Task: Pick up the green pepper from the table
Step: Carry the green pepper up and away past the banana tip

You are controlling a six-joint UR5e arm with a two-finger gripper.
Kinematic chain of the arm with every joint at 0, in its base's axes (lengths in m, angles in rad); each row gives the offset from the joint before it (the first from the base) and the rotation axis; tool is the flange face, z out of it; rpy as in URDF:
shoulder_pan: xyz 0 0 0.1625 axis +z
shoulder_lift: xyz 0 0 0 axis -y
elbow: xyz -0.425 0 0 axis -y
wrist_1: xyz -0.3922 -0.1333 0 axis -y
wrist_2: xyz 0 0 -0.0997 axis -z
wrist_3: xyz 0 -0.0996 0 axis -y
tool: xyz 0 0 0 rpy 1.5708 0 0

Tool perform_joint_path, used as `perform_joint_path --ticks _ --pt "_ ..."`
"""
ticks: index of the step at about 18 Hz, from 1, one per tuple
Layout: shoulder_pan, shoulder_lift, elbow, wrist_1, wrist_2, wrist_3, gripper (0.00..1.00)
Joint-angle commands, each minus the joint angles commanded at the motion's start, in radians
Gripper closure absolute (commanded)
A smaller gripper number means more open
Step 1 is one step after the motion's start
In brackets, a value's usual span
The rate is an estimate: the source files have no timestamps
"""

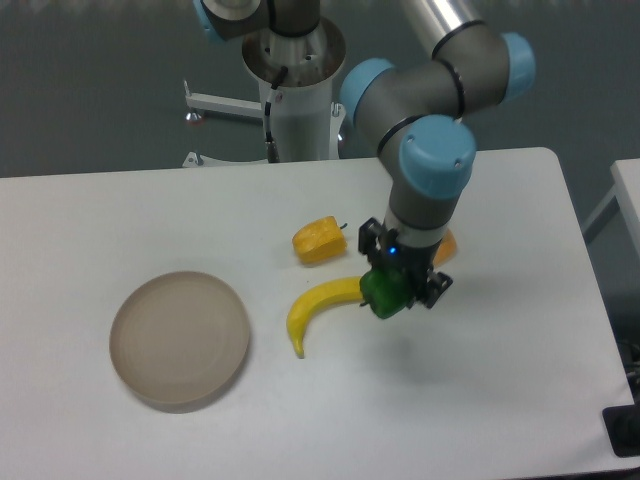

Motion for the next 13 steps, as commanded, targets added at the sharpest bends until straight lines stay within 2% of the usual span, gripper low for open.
perform_joint_path --ticks 7,11,13 --pt "0.045 0.025 0.000 -0.051 0.008 0.193 0.66" --pt "0.049 0.028 -0.006 -0.054 0.012 0.226 0.66" --pt "0.048 0.035 -0.038 -0.049 0.034 0.240 0.66"
